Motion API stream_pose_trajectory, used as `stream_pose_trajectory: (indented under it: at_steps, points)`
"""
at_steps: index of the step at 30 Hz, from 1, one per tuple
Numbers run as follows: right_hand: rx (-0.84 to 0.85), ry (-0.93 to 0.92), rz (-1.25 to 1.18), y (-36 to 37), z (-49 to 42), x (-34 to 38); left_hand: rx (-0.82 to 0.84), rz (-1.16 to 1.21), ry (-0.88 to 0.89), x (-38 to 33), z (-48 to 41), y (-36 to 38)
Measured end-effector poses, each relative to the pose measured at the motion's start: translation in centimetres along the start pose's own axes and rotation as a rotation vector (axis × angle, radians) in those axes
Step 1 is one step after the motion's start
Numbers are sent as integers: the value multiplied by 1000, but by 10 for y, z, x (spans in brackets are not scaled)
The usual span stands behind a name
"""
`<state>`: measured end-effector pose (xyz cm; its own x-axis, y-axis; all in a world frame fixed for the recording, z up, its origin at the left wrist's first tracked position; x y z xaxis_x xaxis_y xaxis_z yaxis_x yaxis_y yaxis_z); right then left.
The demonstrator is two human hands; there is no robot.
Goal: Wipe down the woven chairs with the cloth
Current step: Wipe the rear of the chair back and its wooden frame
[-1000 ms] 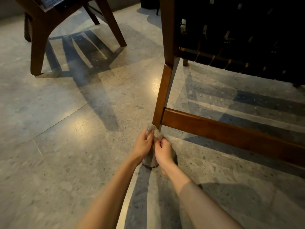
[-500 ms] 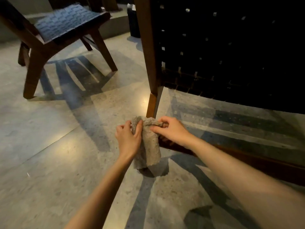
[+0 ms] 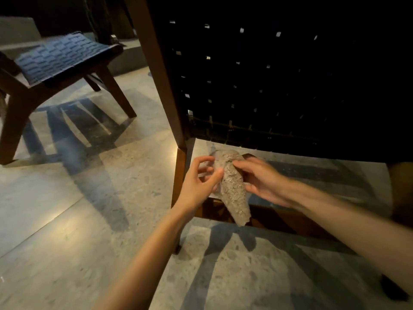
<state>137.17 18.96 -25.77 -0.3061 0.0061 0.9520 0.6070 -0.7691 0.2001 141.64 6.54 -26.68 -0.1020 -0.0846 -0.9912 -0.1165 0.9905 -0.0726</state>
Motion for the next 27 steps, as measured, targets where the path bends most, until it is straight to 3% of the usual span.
stream_pose_trajectory:
  at_steps: [4,7,9,12,14,16,20,22,25,27]
  points:
    - [-111,-102,39,-8,11,-7,-56,-204,97,-15,1,2]
    - [-205,-142,319,-19,14,1,-52,-131,-63,2,4,-8]
    - [-148,-205,530,-19,16,12,-15,-79,-81,6,9,-12]
    - [-22,-288,700,-9,20,25,114,-303,48,-5,13,2]
    - [3,-358,651,-7,21,33,189,-381,58,-5,10,13]
    - [-53,-412,603,-15,22,36,197,-298,22,-2,8,16]
    - [-188,-256,361,-50,25,1,110,-254,-173,18,11,6]
    - [-231,-125,92,-66,27,-26,-75,-284,-162,22,14,-6]
    - [-249,-53,-275,-74,29,-44,-521,-292,-85,22,42,-20]
    - [-288,-61,-507,-79,29,-47,-621,-183,-159,35,60,-4]
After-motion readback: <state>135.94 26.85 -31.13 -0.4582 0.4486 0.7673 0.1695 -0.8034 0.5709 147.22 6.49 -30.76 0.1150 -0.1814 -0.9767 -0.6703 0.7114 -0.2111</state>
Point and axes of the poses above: each hand's wrist, its own z-axis away from the middle knuckle, its own y-axis out of the palm, x = y × z, the point moved 9 cm from there along -z, towards the middle knuckle, and after that the axes turned 7 degrees about x, right-handed, at the moved point
